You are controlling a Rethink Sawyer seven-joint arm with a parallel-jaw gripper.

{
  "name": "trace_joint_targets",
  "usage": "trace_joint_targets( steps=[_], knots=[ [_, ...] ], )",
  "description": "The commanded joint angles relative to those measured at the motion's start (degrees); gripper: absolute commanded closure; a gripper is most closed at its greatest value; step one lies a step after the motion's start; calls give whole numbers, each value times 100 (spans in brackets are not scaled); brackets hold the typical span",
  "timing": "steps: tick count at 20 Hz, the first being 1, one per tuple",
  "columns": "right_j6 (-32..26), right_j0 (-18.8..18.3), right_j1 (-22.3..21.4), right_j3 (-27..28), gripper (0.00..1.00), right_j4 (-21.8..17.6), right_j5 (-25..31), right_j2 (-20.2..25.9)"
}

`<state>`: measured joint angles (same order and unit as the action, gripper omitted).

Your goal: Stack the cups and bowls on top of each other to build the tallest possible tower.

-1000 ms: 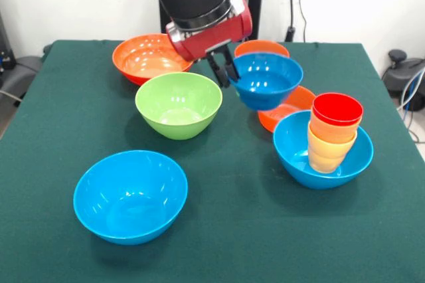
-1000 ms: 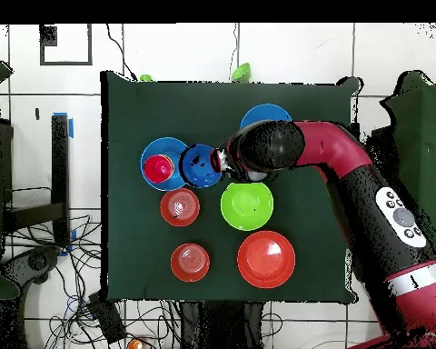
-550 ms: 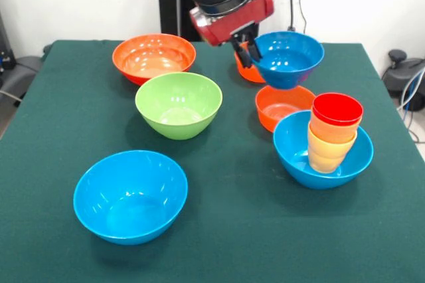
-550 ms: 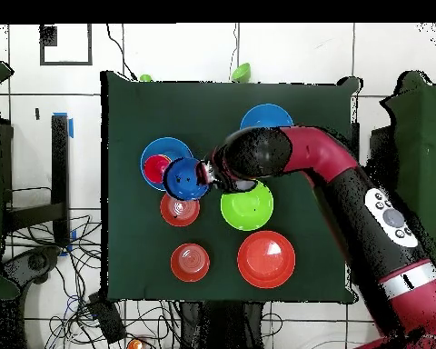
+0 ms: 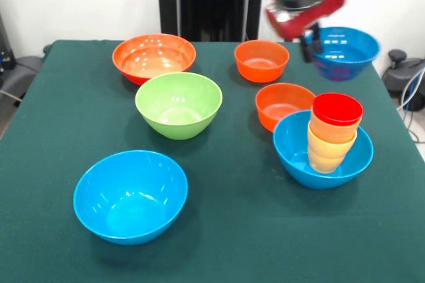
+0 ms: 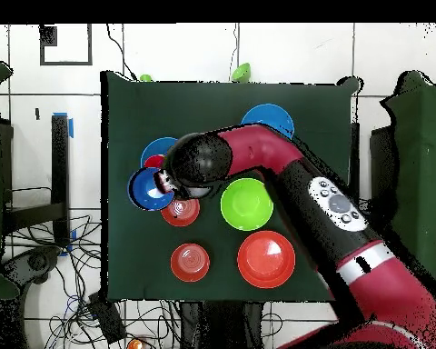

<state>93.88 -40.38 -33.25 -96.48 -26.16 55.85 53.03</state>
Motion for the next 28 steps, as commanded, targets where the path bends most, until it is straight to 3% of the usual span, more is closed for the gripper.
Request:
trace_joint_targets(
  steps=[1,7,18,28],
  knots=[
    [1028,722,-302,-120,100,-19,-340,-552],
    [910,846,-384,-20,100,28,-372,-763],
    [-78,853,-596,391,100,-616,-157,-934],
    [-427,779,-752,727,100,-416,337,-885]
  ],
)
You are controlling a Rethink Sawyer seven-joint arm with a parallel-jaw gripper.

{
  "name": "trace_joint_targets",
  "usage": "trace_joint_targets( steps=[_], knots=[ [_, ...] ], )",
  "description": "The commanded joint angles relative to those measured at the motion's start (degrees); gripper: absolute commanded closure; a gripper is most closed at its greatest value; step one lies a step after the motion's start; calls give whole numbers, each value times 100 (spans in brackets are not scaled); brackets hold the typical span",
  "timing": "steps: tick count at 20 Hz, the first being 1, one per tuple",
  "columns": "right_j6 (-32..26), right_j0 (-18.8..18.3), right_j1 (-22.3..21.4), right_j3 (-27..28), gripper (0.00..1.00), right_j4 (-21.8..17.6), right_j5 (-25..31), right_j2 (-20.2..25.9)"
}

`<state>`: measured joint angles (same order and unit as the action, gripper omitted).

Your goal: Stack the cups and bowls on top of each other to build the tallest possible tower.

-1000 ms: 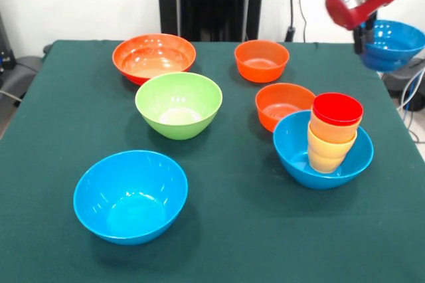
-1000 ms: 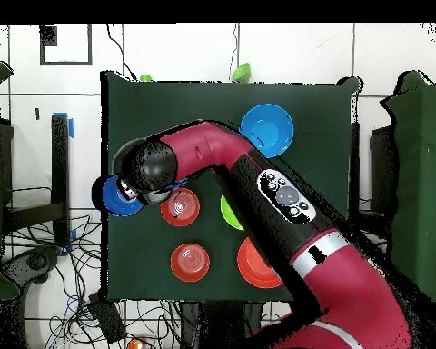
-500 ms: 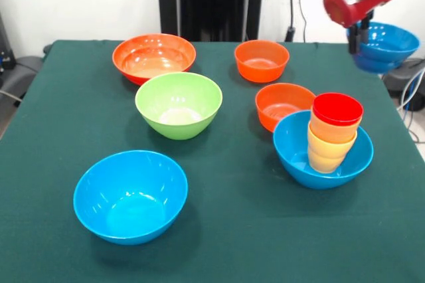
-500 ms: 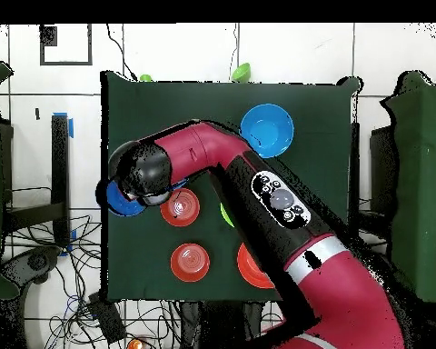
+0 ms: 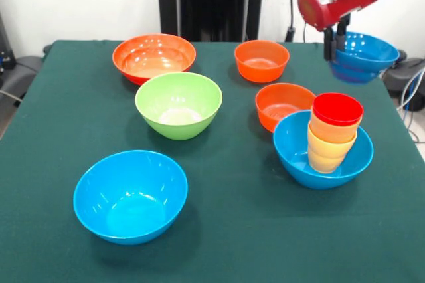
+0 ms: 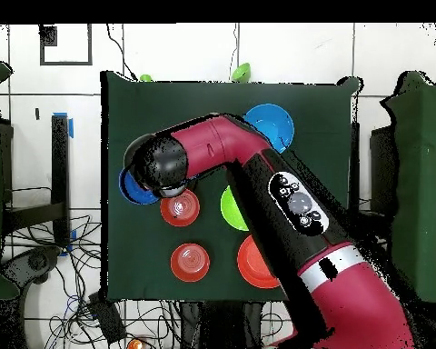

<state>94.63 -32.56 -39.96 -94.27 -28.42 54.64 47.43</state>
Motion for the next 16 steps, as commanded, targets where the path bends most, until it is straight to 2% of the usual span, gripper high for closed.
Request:
trace_joint_targets(
  steps=[1,8,16],
  knots=[
    [-473,9,-67,534,100,-190,415,-340],
    [-355,214,520,1006,100,-288,6,-422],
    [-491,250,702,1336,100,-417,42,-475]
  ],
)
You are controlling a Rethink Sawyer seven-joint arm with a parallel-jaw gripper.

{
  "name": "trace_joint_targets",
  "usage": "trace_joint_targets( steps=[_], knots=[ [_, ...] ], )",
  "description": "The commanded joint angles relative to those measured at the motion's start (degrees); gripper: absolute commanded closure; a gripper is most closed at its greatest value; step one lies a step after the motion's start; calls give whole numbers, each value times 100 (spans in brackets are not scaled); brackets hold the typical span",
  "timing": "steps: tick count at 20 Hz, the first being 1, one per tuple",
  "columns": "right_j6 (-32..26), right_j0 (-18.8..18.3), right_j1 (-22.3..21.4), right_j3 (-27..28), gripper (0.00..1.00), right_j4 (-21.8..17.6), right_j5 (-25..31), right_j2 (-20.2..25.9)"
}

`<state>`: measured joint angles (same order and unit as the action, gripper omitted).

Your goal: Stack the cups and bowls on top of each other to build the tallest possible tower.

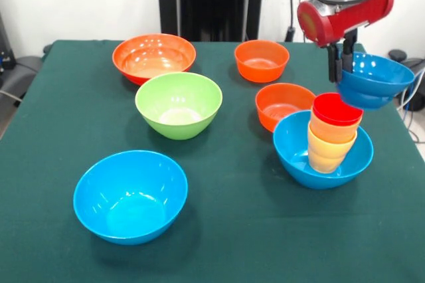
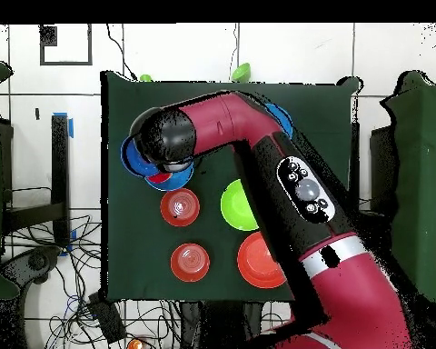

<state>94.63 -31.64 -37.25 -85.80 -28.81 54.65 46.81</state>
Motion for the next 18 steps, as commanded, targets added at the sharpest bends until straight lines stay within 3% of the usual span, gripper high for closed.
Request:
trace_joint_targets(
  steps=[1,13,18],
  knots=[
    [-497,156,461,503,100,-389,22,-418],
    [-824,-40,521,350,100,-735,20,-523],
    [-593,-121,526,-27,100,-818,-101,-671]
  ],
)
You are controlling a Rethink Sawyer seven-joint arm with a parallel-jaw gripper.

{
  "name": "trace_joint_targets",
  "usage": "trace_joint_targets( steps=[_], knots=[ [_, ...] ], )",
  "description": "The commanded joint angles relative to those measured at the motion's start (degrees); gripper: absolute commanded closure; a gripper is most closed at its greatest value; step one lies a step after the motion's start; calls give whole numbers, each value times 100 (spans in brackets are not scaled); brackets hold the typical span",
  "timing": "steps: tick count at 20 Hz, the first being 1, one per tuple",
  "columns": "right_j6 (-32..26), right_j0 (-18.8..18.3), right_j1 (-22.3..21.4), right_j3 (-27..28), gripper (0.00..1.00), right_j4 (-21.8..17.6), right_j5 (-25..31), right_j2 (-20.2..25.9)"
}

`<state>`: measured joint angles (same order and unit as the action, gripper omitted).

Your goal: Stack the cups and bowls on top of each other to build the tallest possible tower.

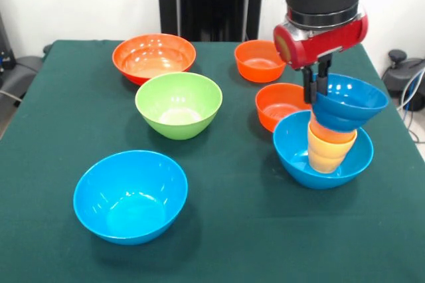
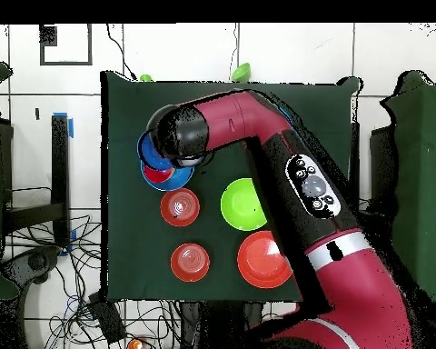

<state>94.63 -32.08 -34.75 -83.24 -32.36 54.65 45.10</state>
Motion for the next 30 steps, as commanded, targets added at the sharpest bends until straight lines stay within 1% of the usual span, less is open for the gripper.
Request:
trace_joint_targets(
  steps=[1,2,8,15,18,23,27,30],
  knots=[
    [-546,-81,274,-325,100,-472,-138,-520],
    [-445,-91,276,-392,100,-435,-170,-537],
    [-300,-91,286,-552,100,-329,-152,-590],
    [-343,-96,221,-642,100,-124,-51,-495],
    [-269,-71,208,-653,100,-46,-44,-455],
    [-88,-31,202,-804,100,62,-197,-416],
    [38,95,79,-777,100,255,-68,-378],
    [-36,156,21,-661,100,314,120,-382]
  ],
)
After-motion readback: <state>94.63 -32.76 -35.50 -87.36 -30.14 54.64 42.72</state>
